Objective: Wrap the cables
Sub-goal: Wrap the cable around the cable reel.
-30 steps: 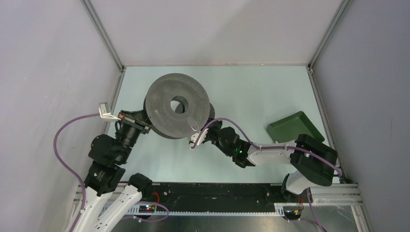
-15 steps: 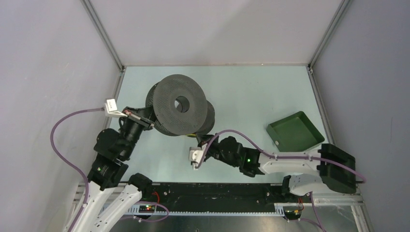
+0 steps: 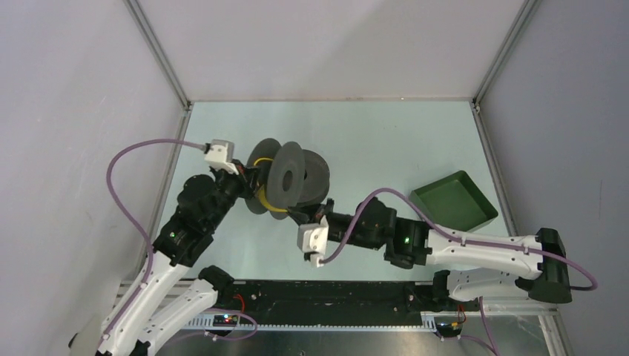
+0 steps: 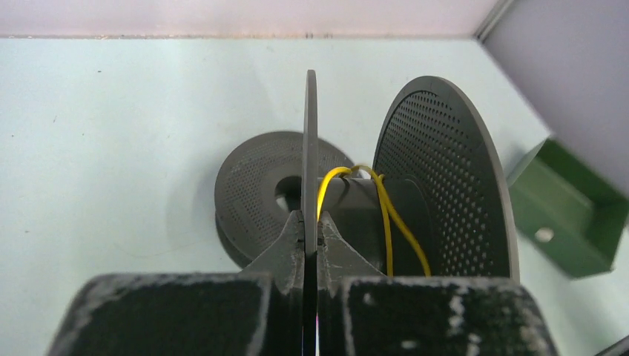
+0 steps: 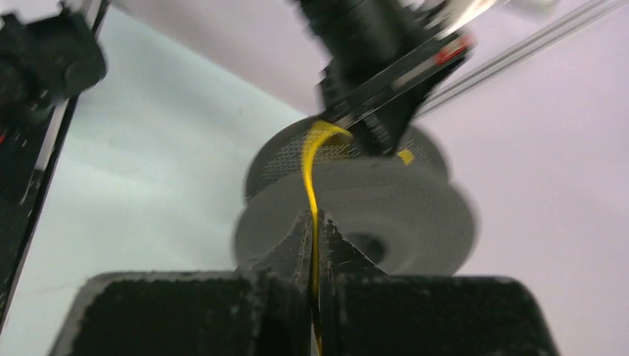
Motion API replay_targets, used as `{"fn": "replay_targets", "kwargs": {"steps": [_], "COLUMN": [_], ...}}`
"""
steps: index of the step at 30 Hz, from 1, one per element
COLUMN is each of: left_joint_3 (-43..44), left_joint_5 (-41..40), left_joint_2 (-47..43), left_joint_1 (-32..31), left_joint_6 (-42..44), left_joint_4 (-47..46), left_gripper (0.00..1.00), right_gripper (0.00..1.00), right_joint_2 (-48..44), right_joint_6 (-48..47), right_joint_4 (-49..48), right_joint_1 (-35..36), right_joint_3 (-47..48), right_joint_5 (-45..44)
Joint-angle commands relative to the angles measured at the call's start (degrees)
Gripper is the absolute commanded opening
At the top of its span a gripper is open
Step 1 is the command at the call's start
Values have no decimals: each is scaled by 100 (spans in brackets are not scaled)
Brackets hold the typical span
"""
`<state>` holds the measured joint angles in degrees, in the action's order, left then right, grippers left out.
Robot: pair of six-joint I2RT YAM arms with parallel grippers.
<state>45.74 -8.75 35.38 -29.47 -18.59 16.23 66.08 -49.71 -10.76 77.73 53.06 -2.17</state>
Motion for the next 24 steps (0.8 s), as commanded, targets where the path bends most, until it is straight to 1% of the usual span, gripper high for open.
{"fn": "replay_targets", "kwargs": {"steps": [1, 6, 8, 13, 15, 17, 20, 21, 22, 23, 24], "left_joint_3": [115, 160, 185, 224, 288, 374, 527, 565, 644, 672, 699], "left_joint_5": [-32, 88, 263, 1083, 1169, 1346, 2205, 2366, 2654, 2776, 2983], "left_joint_2": [68, 211, 232, 156, 125, 83, 23, 20, 8, -39, -74], "left_joint_1": [-312, -443, -454, -460, -454, -306, 58, 245, 335, 486, 539], "left_joint_6": [1194, 1574, 1670, 1847, 1850, 1686, 1035, 898, 628, 496, 233], "left_joint_4": [-208, -27, 35, 255, 414, 505, 481, 459, 416, 359, 195], "left_gripper": [0, 0, 0, 0, 0, 0, 0, 0, 0, 0, 0], "right_gripper": [0, 0, 0, 0, 0, 0, 0, 0, 0, 0, 0], "right_joint_2": [-155, -18, 58, 146, 166, 186, 149, 75, 34, -57, -98], "right_joint_6": [682, 1210, 1440, 2093, 2351, 2709, 3216, 3645, 3886, 4445, 4699], "right_joint_4": [90, 22, -31, -64, 34, 50, -179, -393, -555, -1014, -1279], "right_joint_1": [-434, -1177, -1484, -2271, -2792, -3174, -3646, -3857, -3952, -4096, -4142], "right_joint_3": [730, 1108, 1163, 1167, 1154, 1064, 786, 588, 367, 215, -80], "right_joint_5": [924, 1210, 1280, 1652, 1940, 2274, 3004, 3197, 3621, 3787, 3993]}}
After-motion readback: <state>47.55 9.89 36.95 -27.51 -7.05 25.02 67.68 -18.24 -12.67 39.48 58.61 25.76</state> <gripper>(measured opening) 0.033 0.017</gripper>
